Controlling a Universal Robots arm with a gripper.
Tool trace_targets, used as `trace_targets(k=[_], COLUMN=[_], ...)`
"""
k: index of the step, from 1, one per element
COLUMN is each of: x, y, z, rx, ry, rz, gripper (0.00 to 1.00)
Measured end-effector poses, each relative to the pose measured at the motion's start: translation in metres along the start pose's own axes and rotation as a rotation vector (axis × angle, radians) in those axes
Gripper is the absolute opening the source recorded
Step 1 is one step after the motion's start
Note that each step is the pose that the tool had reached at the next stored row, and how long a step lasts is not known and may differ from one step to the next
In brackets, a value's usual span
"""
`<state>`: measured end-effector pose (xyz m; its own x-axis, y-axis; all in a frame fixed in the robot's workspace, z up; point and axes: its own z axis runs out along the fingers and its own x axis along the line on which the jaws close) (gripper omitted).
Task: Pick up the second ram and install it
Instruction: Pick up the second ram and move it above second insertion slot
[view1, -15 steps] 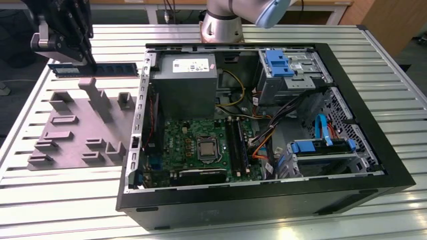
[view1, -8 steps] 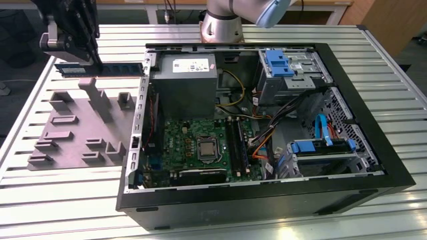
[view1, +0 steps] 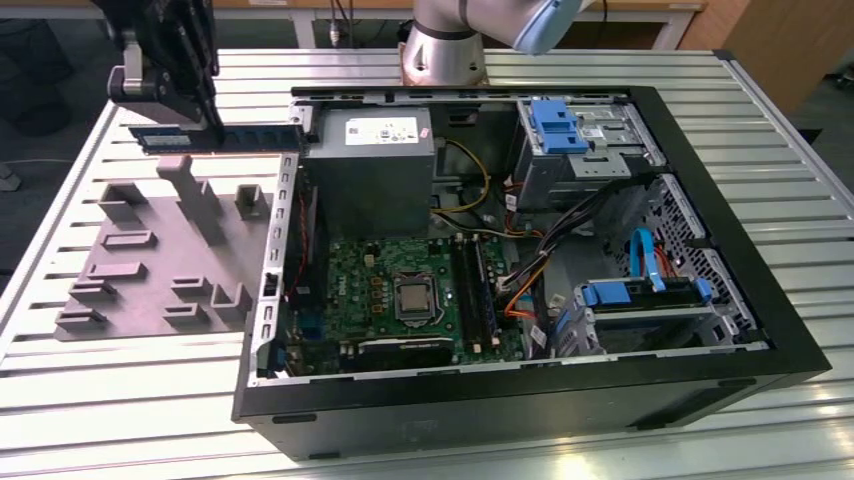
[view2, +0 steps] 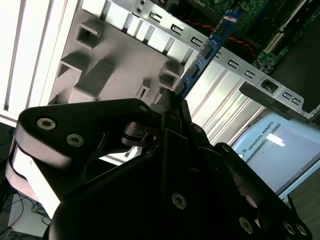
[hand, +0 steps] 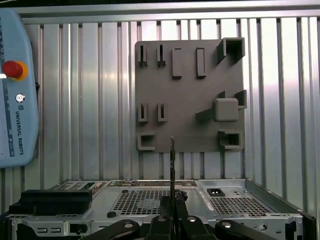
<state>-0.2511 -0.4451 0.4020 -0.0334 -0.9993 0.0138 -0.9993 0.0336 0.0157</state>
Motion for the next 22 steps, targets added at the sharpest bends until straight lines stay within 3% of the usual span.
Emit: trace_targets(k=[15,22], x=[-0.001,-0.0016], y=[-0.0291,-0.0472], z=[-0.0005,-0.0008], rx=[0.0,0.0], ry=[0.0,0.0], rz=[0.0,0.0], gripper=[0.14,0.14])
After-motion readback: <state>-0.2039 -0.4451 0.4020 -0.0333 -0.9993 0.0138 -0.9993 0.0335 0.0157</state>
